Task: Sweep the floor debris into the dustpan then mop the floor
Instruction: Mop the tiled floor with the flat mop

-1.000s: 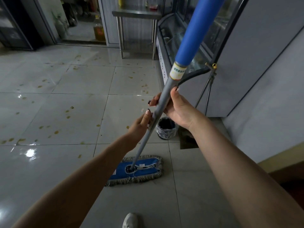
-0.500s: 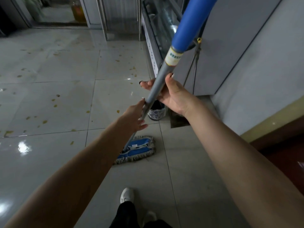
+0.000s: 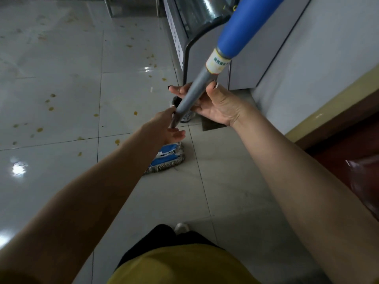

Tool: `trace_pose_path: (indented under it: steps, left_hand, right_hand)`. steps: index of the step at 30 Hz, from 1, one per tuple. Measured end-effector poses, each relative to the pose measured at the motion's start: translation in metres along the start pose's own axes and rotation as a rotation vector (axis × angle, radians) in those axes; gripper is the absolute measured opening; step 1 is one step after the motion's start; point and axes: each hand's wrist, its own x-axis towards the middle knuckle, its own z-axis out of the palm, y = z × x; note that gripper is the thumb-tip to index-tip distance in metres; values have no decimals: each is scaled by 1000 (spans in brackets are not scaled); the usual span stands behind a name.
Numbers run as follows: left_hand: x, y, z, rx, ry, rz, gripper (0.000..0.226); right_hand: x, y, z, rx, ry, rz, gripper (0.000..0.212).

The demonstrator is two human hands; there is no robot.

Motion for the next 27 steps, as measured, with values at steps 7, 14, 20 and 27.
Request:
trace_pose_path:
  steps: [7, 14, 20, 27]
  left_hand:
    - [-2, -17, 0, -101, -25, -28, 37]
    - [-2, -25, -12, -134, -111, -46, 23]
    - [-6, -41, -14, -115, -172, 5, 13]
    - [-14, -68, -5, -208, -186, 12, 5]
  right_hand:
    - [-15, 16, 5, 86, -16, -6, 57]
    - [-26, 27, 11, 94, -39, -30, 52]
    - [-46, 33, 8, 48, -61, 59, 59]
    - [-76, 32, 3, -38, -214, 156, 54]
